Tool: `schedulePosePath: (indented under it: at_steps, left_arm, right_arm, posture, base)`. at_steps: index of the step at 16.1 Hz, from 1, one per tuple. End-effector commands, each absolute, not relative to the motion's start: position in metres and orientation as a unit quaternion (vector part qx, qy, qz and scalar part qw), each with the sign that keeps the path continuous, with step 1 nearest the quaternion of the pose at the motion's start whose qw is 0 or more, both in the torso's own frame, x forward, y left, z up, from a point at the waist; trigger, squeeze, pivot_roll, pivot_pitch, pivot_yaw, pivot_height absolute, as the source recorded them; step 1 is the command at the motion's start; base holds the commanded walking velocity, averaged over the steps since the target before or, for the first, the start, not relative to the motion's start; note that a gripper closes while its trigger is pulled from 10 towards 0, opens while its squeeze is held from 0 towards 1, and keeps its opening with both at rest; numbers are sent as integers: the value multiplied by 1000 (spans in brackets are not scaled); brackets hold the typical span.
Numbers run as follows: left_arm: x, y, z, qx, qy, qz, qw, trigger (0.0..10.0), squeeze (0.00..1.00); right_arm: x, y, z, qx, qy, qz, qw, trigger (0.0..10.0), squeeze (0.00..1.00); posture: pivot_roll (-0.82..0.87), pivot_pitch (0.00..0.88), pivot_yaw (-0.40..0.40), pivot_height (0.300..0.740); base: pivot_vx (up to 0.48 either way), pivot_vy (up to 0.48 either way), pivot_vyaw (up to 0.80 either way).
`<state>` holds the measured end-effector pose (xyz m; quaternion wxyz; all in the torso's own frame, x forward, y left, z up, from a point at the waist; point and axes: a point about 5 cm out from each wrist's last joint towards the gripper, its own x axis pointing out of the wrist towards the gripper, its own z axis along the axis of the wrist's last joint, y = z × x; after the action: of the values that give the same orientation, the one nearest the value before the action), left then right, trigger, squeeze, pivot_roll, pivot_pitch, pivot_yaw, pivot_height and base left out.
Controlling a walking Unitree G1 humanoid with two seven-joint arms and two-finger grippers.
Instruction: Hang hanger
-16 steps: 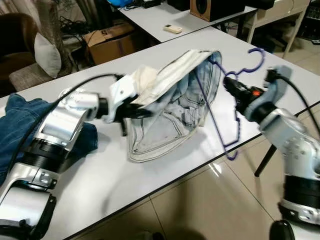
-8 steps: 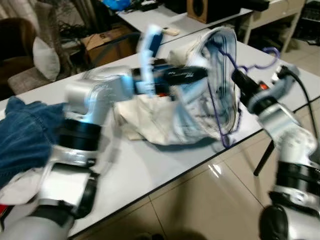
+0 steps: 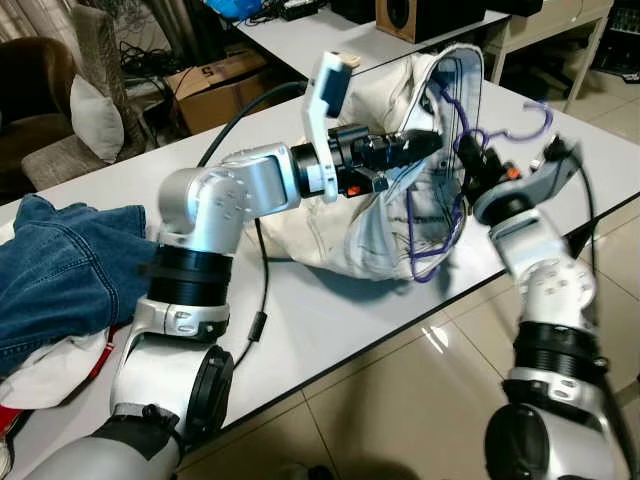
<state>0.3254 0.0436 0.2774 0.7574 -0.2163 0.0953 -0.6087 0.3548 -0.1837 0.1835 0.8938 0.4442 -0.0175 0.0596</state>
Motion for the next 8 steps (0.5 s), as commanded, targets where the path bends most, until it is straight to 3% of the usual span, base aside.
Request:
schedulePosePath:
  at_steps: [1, 2, 4, 5, 8]
  left_arm:
    - [317, 40, 293, -203, 75, -638, 739, 0, 0]
    - [324, 42, 275, -92, 68, -600, 792, 0, 0]
    - [339, 56, 246, 95, 51, -534, 839, 0, 0]
    - [348, 66, 236, 147, 50, -505, 849, 0, 0]
    - [354, 81, 231, 182, 48, -482, 856, 0, 0]
  right_arm:
    - [356, -184, 180, 463, -22, 40, 885, 10000, 0]
    - [355, -188, 183, 485, -45, 29, 873, 10000, 0]
    - [345, -190, 193, 541, -83, 68, 834, 10000, 0]
    - [338, -192, 193, 547, -84, 83, 829, 10000, 0]
    - [329, -200, 184, 565, -81, 73, 818, 10000, 0]
  posture:
    - [-168, 0, 204, 740]
    - [-169, 0, 203, 740]
    - [-176, 0, 205, 740]
    - [-184, 0, 208, 740]
    - [-191, 0, 204, 740]
  base:
    - [0, 0, 0]
    - [0, 0, 0]
    - [0, 0, 0]
    - [0, 0, 0]
    - [0, 0, 0]
